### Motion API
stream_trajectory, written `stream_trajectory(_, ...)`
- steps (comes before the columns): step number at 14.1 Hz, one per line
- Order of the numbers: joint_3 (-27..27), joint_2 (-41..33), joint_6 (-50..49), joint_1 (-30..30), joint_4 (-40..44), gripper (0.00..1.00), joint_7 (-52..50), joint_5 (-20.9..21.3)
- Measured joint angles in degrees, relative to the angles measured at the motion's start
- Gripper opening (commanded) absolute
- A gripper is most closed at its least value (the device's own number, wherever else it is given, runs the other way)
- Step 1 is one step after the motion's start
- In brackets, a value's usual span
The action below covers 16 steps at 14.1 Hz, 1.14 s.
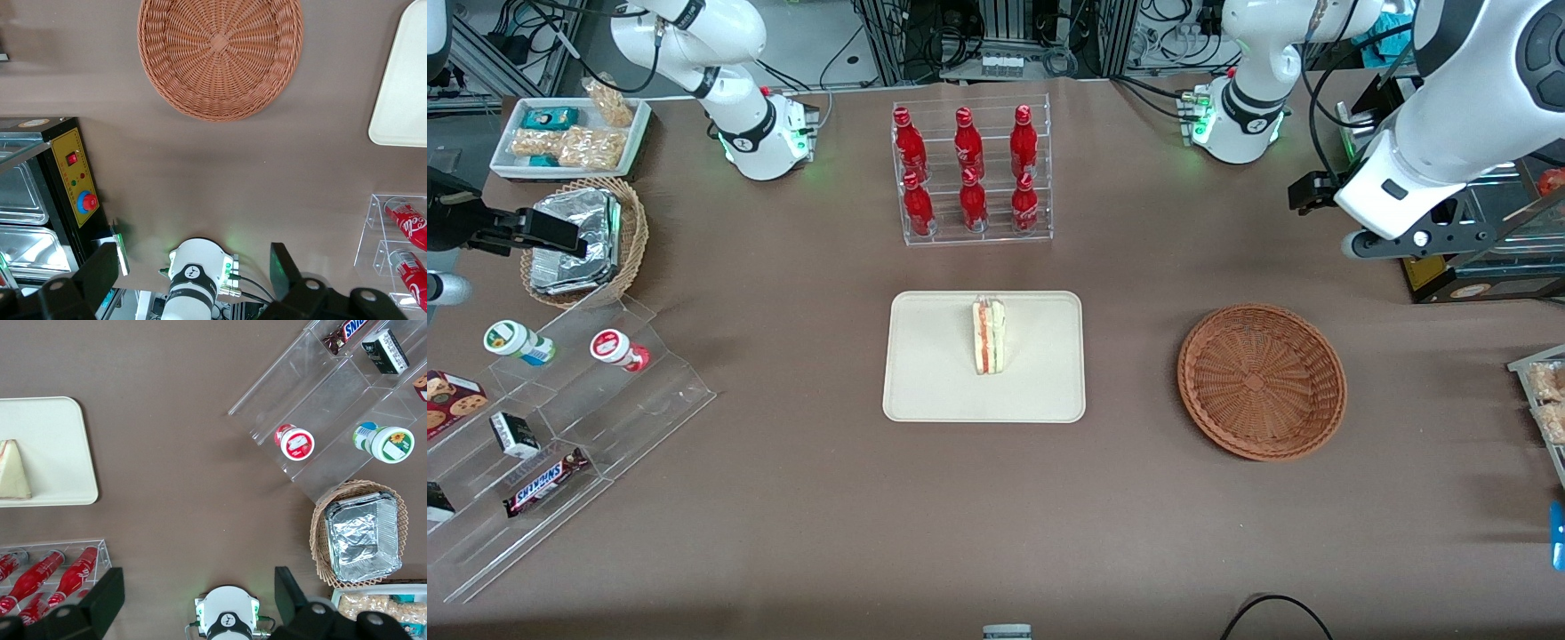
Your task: Place sandwich from basket to tray
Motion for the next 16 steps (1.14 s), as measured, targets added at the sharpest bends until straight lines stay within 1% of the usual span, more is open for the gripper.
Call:
stream_trajectory(9, 0.23, 1.62, 0.06, -0.53, 3.44, 1.00, 0.02, -0.76)
stream_trajectory(16, 0.12, 2.63, 0.06, -0.85, 3.84, 1.00, -0.10, -0.94)
